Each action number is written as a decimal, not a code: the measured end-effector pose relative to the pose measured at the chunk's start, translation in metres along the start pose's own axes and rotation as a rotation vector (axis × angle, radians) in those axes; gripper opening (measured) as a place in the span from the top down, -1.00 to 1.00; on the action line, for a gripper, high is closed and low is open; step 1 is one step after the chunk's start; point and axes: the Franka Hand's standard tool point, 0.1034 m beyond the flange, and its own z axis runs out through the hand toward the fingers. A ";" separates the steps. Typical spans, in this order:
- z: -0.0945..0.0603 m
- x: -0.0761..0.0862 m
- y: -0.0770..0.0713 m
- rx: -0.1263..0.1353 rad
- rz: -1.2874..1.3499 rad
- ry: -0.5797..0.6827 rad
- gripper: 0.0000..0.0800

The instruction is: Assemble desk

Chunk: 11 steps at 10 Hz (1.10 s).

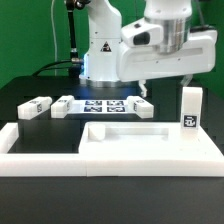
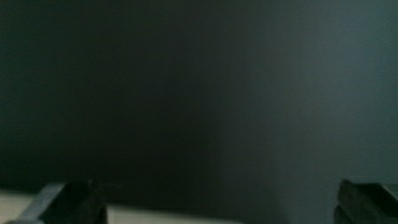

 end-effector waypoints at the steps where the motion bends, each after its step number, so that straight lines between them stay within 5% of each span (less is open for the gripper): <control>1: 0.008 -0.016 0.003 0.002 -0.005 -0.080 -0.62; 5: 0.008 -0.010 -0.002 0.024 0.000 -0.296 -0.62; 7: 0.022 -0.015 0.005 -0.044 -0.167 -0.388 -0.62; 8: 0.028 -0.025 0.010 -0.042 -0.185 -0.449 -0.62; 11: 0.028 -0.022 0.010 -0.045 -0.167 -0.476 -0.62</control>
Offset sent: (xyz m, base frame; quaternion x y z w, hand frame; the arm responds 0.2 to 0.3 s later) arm 0.0000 0.0000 0.0000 0.0000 -0.1938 0.0000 0.9810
